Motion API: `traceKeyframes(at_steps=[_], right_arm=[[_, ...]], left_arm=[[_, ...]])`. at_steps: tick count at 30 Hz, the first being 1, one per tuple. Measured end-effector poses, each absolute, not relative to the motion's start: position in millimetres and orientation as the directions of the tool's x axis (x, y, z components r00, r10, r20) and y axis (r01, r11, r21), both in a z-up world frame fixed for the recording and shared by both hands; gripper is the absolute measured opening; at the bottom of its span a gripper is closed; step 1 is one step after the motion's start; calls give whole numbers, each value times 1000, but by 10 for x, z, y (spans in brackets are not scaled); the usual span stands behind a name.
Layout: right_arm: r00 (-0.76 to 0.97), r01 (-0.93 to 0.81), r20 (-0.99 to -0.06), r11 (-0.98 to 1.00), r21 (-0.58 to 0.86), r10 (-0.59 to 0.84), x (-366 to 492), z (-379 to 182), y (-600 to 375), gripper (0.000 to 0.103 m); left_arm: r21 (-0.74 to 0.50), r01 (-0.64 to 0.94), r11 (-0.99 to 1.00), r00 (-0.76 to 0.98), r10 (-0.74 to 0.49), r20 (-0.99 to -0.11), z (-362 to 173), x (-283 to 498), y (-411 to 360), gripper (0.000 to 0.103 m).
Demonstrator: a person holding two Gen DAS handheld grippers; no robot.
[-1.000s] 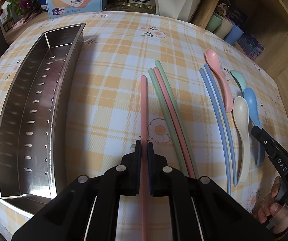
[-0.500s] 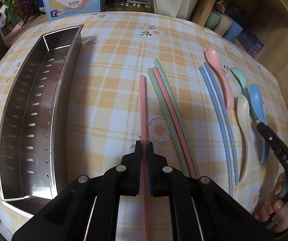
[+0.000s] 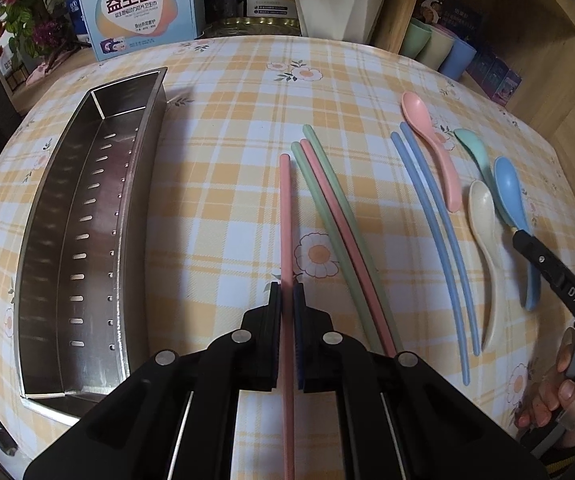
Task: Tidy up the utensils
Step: 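Lift the pink chopstick with the left gripper while the right gripper grasps the blue spoon, then carry the pink chopstick into the steel caddy and open the left gripper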
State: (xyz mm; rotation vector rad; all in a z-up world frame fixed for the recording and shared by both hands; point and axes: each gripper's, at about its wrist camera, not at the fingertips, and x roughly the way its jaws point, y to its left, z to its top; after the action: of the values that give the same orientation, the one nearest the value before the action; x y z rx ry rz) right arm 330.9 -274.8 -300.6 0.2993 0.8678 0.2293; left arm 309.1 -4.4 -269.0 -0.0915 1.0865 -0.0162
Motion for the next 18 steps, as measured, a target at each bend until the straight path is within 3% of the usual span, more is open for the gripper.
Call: traceKeyframes(at_steps=[18], right_arm=[[622, -75, -715, 934, 351, 318, 3308, -3016, -2742, 14]], left_arm=[[-237, -61, 970, 528, -170, -832, -2301, 2995, 210, 6]])
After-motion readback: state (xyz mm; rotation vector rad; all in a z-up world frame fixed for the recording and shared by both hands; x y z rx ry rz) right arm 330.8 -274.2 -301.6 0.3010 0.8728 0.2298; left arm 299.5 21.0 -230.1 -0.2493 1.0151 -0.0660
